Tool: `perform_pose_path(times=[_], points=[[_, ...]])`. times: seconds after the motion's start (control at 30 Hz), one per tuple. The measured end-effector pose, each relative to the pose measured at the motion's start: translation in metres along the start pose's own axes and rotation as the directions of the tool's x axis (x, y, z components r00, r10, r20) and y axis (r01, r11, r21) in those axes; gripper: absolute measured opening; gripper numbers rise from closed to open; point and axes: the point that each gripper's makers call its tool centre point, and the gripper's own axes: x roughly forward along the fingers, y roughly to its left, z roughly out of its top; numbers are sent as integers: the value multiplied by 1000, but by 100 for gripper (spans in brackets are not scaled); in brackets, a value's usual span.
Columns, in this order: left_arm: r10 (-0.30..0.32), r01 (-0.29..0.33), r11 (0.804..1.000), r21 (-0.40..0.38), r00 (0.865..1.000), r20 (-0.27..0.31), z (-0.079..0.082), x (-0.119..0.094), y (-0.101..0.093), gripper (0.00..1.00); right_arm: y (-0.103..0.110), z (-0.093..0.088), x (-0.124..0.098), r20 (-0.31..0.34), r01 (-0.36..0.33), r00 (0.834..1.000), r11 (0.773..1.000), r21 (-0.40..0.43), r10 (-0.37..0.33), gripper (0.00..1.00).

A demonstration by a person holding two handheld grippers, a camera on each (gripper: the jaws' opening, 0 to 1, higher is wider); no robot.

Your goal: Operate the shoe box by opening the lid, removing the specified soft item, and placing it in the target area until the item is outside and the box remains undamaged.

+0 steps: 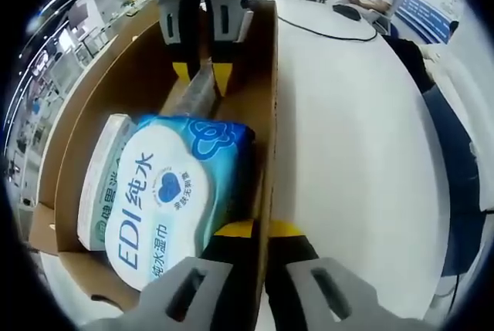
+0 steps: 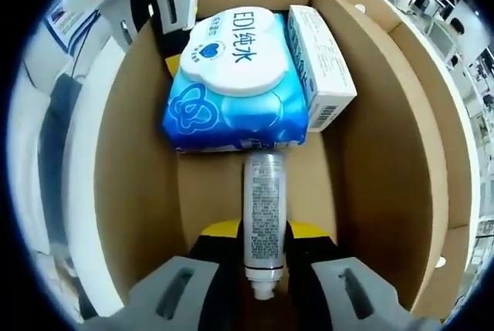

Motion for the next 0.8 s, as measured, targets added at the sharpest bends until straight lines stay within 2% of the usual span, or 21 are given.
perform_pose_path(times=[0.23, 0.37, 0.47, 0.7, 0.8], points=[[-1, 1, 1000, 1, 1000, 0, 0, 0, 0, 1, -1, 3, -11, 21, 22, 1000, 1000, 18, -22, 19], [-1, 1, 1000, 2, 1000, 2, 0, 0, 0, 1, -4, 13, -21, 50, 36, 998, 997, 65, -40, 19], [0, 0, 1000, 4, 1000, 3, 0, 0, 1, 1, -6, 15, -28, 49, 59, 997, 998, 30, -60, 19], [0, 0, 1000, 7, 1000, 2, 0, 0, 0, 1, -11, 31, -51, 108, 115, 987, 993, 37, -118, 19], [1, -1, 1000, 10, 1000, 3, 0, 0, 1, 1, -15, 37, -63, 141, 155, 976, 986, 67, -163, 19]])
